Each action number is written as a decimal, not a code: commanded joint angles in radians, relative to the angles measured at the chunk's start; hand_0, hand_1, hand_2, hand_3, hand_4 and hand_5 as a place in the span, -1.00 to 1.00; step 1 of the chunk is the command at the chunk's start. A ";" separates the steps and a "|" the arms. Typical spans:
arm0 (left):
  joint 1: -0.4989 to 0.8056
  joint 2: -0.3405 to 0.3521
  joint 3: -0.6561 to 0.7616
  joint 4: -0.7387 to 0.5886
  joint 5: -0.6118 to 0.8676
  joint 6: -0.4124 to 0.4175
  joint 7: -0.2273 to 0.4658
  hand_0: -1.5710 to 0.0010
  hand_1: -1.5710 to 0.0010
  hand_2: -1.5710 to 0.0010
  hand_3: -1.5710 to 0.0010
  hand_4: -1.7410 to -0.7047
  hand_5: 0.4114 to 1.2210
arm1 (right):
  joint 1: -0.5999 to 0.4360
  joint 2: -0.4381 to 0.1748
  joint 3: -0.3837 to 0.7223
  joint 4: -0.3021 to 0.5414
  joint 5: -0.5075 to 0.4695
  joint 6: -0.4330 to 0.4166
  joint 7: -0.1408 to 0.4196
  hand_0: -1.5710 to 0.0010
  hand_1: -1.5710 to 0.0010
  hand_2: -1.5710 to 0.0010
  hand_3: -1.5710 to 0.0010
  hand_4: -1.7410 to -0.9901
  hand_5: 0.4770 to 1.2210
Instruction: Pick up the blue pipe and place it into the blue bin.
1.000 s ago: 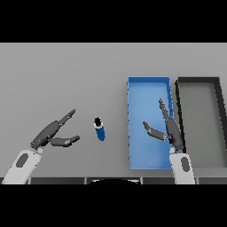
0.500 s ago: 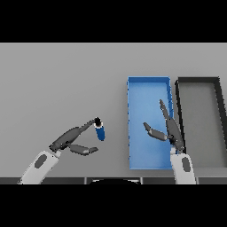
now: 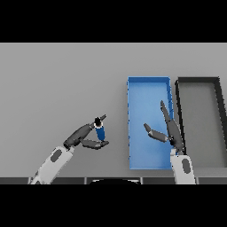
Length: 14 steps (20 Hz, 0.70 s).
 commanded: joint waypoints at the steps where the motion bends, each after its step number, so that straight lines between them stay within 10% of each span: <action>1: -0.008 -0.013 -0.004 0.017 -0.019 0.015 -0.019 1.00 1.00 1.00 1.00 0.23 -0.79 | 0.002 -0.007 -0.003 -0.002 -0.002 0.003 0.001 1.00 1.00 1.00 1.00 0.44 -0.81; 8: -0.033 -0.109 0.025 0.076 0.080 -0.025 -0.062 0.95 0.68 0.47 0.56 -0.09 -0.35 | -0.001 -0.014 -0.008 -0.007 -0.002 0.003 -0.001 1.00 1.00 1.00 1.00 0.45 -0.78; 14: -0.010 -0.145 0.009 0.061 0.090 -0.017 -0.105 -0.40 -0.52 -0.59 -0.52 -0.70 0.65 | -0.010 -0.014 -0.004 0.007 0.015 -0.004 0.006 1.00 1.00 1.00 1.00 0.50 -0.77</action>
